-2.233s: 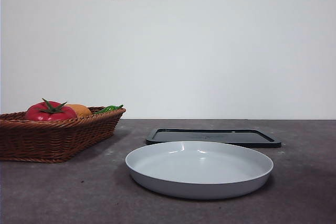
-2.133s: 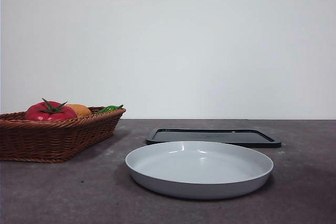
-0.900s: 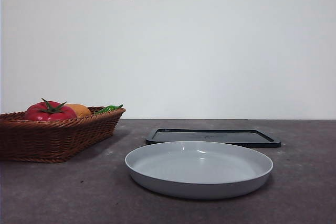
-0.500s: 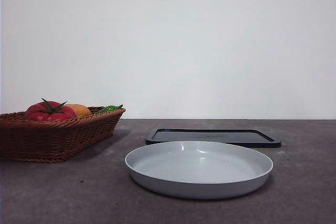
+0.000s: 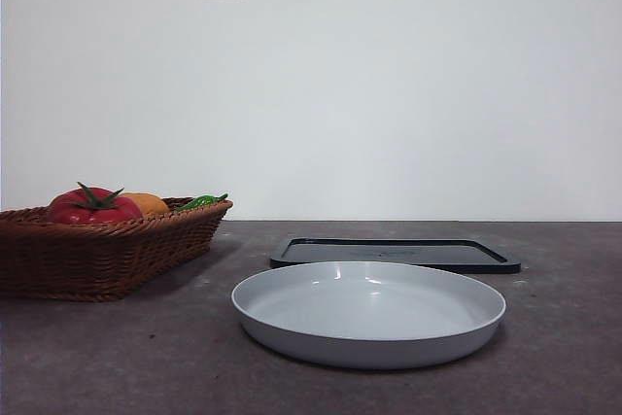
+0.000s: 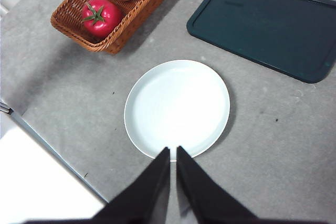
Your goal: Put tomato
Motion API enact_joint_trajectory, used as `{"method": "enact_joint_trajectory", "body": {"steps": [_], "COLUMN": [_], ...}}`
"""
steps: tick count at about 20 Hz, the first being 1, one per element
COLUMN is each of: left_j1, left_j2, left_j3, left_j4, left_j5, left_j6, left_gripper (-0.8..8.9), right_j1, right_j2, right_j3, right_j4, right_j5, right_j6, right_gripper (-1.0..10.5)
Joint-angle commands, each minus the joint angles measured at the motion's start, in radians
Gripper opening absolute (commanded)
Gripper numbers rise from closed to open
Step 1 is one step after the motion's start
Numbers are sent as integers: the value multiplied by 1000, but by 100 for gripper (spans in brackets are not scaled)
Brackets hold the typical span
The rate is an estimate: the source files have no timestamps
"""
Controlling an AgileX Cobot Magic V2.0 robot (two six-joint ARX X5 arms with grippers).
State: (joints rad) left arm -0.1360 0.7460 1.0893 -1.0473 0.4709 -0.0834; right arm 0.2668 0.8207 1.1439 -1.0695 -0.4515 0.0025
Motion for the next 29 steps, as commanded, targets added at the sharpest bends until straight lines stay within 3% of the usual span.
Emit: {"method": "enact_joint_trajectory", "body": {"steps": [1, 3, 5, 7, 14, 29], "left_j1": [-4, -4, -4, -4, -4, -136], "left_j2": [6, 6, 11, 22, 143, 644], "left_j3": [18, 18, 18, 18, 18, 18], "left_j4": [12, 19, 24, 24, 111, 400], "left_j5": [1, 1, 0, -10, -41, -376], "left_j6": [20, 19, 20, 20, 21, 212], "left_gripper": [219, 337, 395, 447, 448, 447], "right_j1": [4, 4, 4, 4, 4, 4], "right_j2": [8, 8, 8, 8, 8, 8], "right_j3": [23, 23, 23, 23, 23, 23], "right_j4": [10, 16, 21, 22, 29, 29], "right_j5": [0, 0, 0, 0, 6, 6], "right_j6": [-14, -13, -10, -10, -9, -9], "right_gripper": [183, 358, 437, 443, 465, 465]}}
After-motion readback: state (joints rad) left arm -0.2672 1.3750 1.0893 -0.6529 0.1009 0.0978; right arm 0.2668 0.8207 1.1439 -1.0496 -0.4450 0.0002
